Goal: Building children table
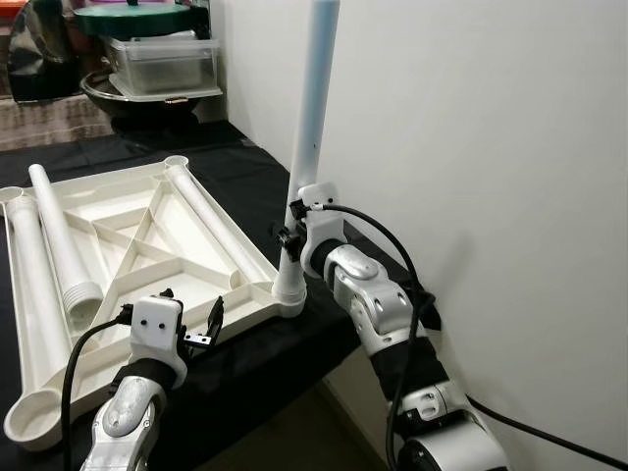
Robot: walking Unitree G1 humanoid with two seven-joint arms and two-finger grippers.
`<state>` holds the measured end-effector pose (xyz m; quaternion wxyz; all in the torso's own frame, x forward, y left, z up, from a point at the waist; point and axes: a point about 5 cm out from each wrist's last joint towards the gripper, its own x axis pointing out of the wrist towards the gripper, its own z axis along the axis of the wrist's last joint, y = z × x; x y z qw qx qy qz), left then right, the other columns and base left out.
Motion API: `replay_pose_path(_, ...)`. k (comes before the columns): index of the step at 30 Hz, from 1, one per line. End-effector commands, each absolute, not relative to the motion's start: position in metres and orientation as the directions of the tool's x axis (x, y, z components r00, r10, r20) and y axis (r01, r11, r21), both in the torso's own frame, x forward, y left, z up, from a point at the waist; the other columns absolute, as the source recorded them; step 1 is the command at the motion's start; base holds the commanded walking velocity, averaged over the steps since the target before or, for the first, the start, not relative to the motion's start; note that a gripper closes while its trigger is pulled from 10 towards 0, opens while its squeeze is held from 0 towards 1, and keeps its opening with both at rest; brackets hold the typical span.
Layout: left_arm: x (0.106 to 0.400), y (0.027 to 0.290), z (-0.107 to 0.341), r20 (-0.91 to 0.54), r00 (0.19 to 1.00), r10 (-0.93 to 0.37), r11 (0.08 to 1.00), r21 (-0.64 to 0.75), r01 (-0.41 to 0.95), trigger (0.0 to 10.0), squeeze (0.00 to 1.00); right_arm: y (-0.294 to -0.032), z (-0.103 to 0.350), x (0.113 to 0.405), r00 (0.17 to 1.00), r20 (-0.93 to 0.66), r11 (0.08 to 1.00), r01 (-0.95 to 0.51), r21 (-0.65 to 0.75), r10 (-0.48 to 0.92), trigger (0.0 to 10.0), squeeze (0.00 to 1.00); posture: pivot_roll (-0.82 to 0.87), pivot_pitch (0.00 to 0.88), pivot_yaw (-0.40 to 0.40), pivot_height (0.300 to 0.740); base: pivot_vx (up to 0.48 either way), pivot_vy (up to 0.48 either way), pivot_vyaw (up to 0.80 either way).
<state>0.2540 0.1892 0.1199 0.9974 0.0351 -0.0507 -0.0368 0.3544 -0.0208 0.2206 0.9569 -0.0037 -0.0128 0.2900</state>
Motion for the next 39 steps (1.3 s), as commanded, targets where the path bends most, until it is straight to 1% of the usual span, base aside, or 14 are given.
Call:
replay_pose_path(1, 0.255, 0.187, 0.119, 0.087, 0.992, -0.092, 0.994, 0.071, 0.086, 10.0, 0.00, -0.005, 0.221, 0.347, 0.770, 0.072, 0.769, -0.637, 0.046, 0.634, 10.0, 1.00, 0.09, 0.000, -0.111, 0.740, 0.000, 0.000, 0.00)
replay_pose_path(2, 0.255, 0.187, 0.119, 0.087, 0.992, -0.092, 0.994, 0.071, 0.086, 10.0, 0.00, -0.005, 0.221, 0.347, 0.770, 0.072, 0.769, -0.637, 0.046, 0.634, 10.0, 1.00, 0.09, 0.000, -0.111, 0.740, 0.000, 0.000, 0.00)
replay_pose_path(3, 0.256, 0.188, 0.119, 0.088, 0.992, -0.092, 0.994, 0.072, 0.086, 10.0, 0.00, -0.006, 0.233, 0.351, 0.710, 0.134, 0.713, -0.700, 0.025, 0.692, 10.0, 0.00, 0.09, 0.000, -0.116, 0.740, 0.000, 0.000, 0.00)
replay_pose_path(6, 0.256, 0.188, 0.119, 0.090, 0.992, -0.090, 0.994, 0.071, 0.084, 10.0, 0.00, -0.007, 0.242, 0.351, 0.598, 0.179, 0.616, -0.786, -0.062, 0.781, 10.0, 0.00, 0.09, 0.000, -0.119, 0.740, 0.000, 0.000, 0.00)
replay_pose_path(9, 0.256, 0.187, 0.120, 0.095, 0.992, -0.086, 0.994, 0.070, 0.080, 10.0, 0.00, -0.016, 0.228, 0.327, 0.149, 0.043, 0.155, -0.960, -0.232, 0.988, 10.0, 0.00, 0.10, 0.000, -0.128, 0.740, 0.000, 0.000, 0.00)
replay_pose_path(12, 0.255, 0.187, 0.120, 0.097, 0.992, -0.082, 0.995, 0.071, 0.075, 10.0, 0.00, -0.018, 0.211, 0.316, 0.005, -0.054, -0.005, -0.982, -0.190, 0.999, 10.0, 0.00, 0.11, 0.000, -0.135, 0.740, 0.000, 0.000, 0.00)
replay_pose_path(13, 0.255, 0.188, 0.120, 0.098, 0.992, -0.080, 0.995, 0.072, 0.073, 10.0, 0.00, -0.015, 0.203, 0.315, -0.005, -0.091, -0.020, -0.986, -0.167, 0.996, 0.3, 0.00, 0.12, 0.000, -0.141, 0.740, 0.000, 0.000, 0.00)
replay_pose_path(17, 0.254, 0.189, 0.120, 0.098, 0.992, -0.077, 0.995, 0.073, 0.070, 10.0, 0.00, -0.009, 0.193, 0.320, 0.051, -0.140, 0.031, -0.990, -0.140, 0.989, 0.0, 0.00, 0.12, 0.000, -0.142, 0.740, 0.000, 0.000, 0.00)
replay_pose_path(23, 0.255, 0.188, 0.120, 0.100, 0.992, -0.075, 0.995, 0.072, 0.068, 10.0, 0.00, -0.013, 0.182, 0.370, 0.665, -0.163, 0.668, -0.743, -0.040, 0.729, 0.0, 0.00, 0.10, 0.000, -0.132, 0.740, 0.000, 0.000, 0.00)
replay_pose_path(33, 0.256, 0.187, 0.119, 0.095, 0.992, -0.088, 0.994, 0.069, 0.081, 10.0, 0.00, -0.040, 0.181, 0.366, 0.918, -0.103, 0.924, -0.382, 0.026, 0.383, 0.0, 0.00, 0.07, 0.000, -0.104, 0.740, 0.000, 0.000, 0.00)
replay_pose_path(34, 0.257, 0.186, 0.118, 0.094, 0.991, -0.095, 0.994, 0.069, 0.088, 10.0, 0.00, -0.025, 0.188, 0.357, 0.870, -0.069, 0.873, -0.486, 0.038, 0.487, 10.0, 0.00, 0.06, 0.000, -0.094, 0.740, 0.000, 0.000, 0.00)
replay_pose_path(37, 0.258, 0.185, 0.118, 0.093, 0.991, -0.101, 0.993, 0.068, 0.094, 10.0, 0.00, -0.016, 0.197, 0.351, 0.829, -0.014, 0.829, -0.558, 0.040, 0.559, 10.0, 0.00, 0.05, 0.000, -0.092, 0.740, 0.000, 0.000, 0.00)
replay_pose_path(38, 0.259, 0.184, 0.118, 0.093, 0.990, -0.106, 0.993, 0.068, 0.100, 10.0, 0.00, -0.011, 0.203, 0.350, 0.794, 0.021, 0.792, -0.608, 0.048, 0.608, 10.0, 1.00, 0.05, 0.000, -0.090, 0.740, 0.000, 0.000, 0.00)
replay_pose_path(39, 0.259, 0.184, 0.118, 0.093, 0.990, -0.106, 0.993, 0.068, 0.100, 10.0, 0.00, -0.011, 0.203, 0.350, 0.794, 0.021, 0.792, -0.608, 0.048, 0.608, 10.0, 1.00, 0.05, 0.000, -0.090, 0.740, 0.000, 0.000, 0.00)
